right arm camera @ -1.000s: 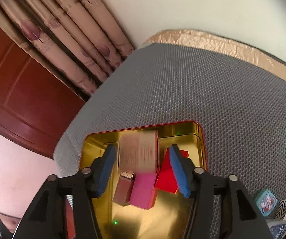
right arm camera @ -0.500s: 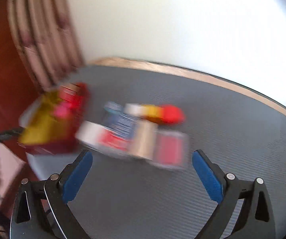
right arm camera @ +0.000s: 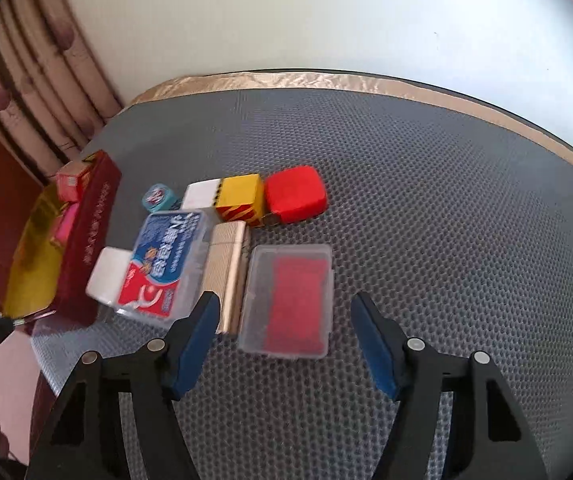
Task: Organize rigid objects
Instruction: 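Grasp the clear plastic box with red inside using the right tool, then grasp the white charger with the left tool while the right tool holds the clear box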
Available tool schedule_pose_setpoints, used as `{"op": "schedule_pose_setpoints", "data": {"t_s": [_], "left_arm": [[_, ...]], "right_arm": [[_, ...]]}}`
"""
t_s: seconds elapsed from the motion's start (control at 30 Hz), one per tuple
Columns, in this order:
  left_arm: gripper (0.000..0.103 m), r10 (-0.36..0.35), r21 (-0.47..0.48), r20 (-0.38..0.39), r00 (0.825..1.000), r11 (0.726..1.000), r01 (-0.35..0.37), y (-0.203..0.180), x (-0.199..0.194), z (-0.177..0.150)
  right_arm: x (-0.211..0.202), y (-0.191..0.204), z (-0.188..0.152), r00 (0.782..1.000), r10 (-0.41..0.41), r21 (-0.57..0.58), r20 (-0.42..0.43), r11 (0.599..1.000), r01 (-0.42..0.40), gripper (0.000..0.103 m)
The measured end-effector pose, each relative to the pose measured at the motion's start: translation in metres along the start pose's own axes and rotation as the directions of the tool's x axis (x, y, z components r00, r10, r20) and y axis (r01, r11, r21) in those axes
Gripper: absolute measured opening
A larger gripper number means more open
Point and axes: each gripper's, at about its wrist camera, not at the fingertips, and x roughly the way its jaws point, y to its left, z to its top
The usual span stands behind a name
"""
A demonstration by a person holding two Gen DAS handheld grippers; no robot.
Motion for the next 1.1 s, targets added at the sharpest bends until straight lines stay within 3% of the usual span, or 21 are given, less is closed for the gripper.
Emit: {"op": "schedule_pose_setpoints", "data": {"t_s": [0.2, 0.27, 0.33, 0.43, 0.57, 0.7, 0.87, 1.1], "left_arm": [[0.056, 0.022, -0.011, 0.019, 1.000, 1.000, -0.022, 0.004, -0.001, 0.002], [0.057, 0.027, -0.011, 0.023, 0.999, 1.000, -0.027, 0.005, -0.001, 0.002], [0.057, 0.032, -0.012, 0.027, 0.999, 0.999, -0.032, 0.005, -0.001, 0.002], [0.057, 0.040, -0.007, 0.041, 0.998, 0.999, -0.040, 0.004, -0.003, 0.003], [0.057, -0.046, 0.024, 0.071, 0.996, 0.999, 0.044, -0.002, -0.017, 0.008], [0.057, -0.163, 0.108, 0.109, 0.981, 0.983, 0.151, -0.022, -0.040, 0.016], [0.058, -0.326, 0.164, 0.015, 0.945, 0.933, 0.320, -0.055, -0.042, 0.040], [0.058, -0.326, 0.227, -0.161, 0.932, 0.906, 0.356, -0.101, -0.019, 0.034]], "right_arm": [[0.029, 0.004, 0.006, 0.997, -0.043, -0.023, -0.070, 0.999, 0.042, 0.063], [0.037, 0.005, 0.004, 0.994, -0.049, -0.042, -0.096, 0.998, 0.045, 0.053], [0.039, 0.012, 0.000, 0.991, -0.103, -0.113, -0.080, 0.989, 0.094, 0.050], [0.035, 0.005, -0.005, 0.994, -0.085, -0.117, -0.066, 0.990, 0.077, 0.049], [0.013, -0.021, -0.019, 0.995, -0.101, -0.087, -0.017, 0.991, 0.099, 0.049], [-0.013, -0.059, -0.042, 0.984, -0.175, -0.056, 0.038, 0.983, 0.177, 0.049], [-0.022, -0.101, -0.058, 0.979, -0.196, 0.004, 0.050, 0.981, 0.196, 0.049], [-0.022, -0.109, -0.070, 0.984, -0.151, 0.027, 0.090, 0.988, 0.149, 0.050]]}}
